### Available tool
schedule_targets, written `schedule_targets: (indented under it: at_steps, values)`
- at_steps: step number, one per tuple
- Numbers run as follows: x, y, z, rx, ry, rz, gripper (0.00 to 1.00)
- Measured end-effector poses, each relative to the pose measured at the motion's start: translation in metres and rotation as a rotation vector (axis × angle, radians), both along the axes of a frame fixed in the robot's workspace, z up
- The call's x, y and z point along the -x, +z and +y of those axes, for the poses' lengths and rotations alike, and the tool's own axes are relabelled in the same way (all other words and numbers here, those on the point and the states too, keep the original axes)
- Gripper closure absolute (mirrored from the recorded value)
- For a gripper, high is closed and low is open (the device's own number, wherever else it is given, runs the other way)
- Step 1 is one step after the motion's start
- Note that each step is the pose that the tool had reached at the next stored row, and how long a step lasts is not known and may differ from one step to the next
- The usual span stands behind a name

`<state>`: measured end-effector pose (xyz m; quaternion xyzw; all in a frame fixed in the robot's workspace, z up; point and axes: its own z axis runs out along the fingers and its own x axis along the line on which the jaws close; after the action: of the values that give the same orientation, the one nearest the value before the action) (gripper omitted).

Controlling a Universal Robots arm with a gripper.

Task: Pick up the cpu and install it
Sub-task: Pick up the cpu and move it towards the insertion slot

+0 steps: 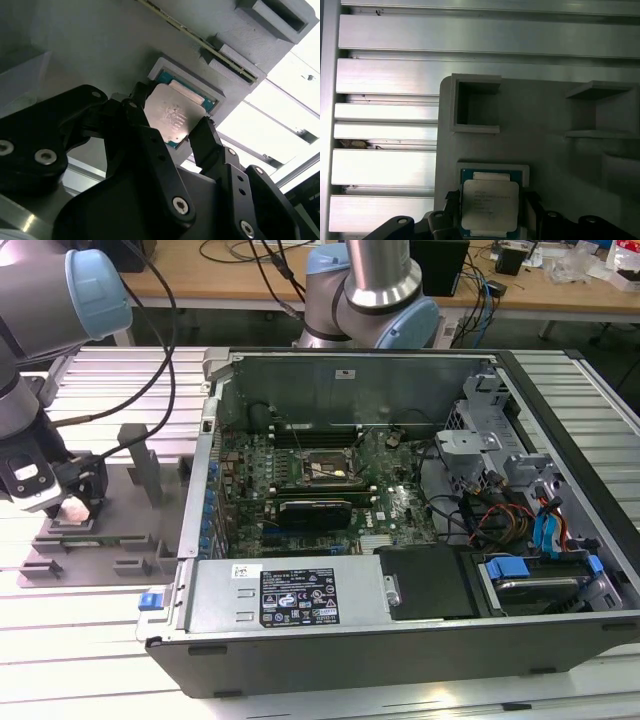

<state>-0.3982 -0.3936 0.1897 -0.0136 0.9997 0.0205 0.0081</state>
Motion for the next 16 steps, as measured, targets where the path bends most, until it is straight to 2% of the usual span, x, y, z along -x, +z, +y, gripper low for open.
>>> schedule_targets:
  at_steps: [9, 11, 12, 16]
  values:
    - [0.0, -0.0009, 0.0, 0.0, 0.0, 0.0, 0.38]
    - [0.0, -0.0008, 0.0, 0.0002, 0.0, 0.0002, 0.4]
    - [0.0, -0.0008, 0.0, 0.0001, 0.0, 0.0002, 0.45]
    - [0.0, -0.0009, 0.0, 0.0, 0.0, 0.0, 0.45]
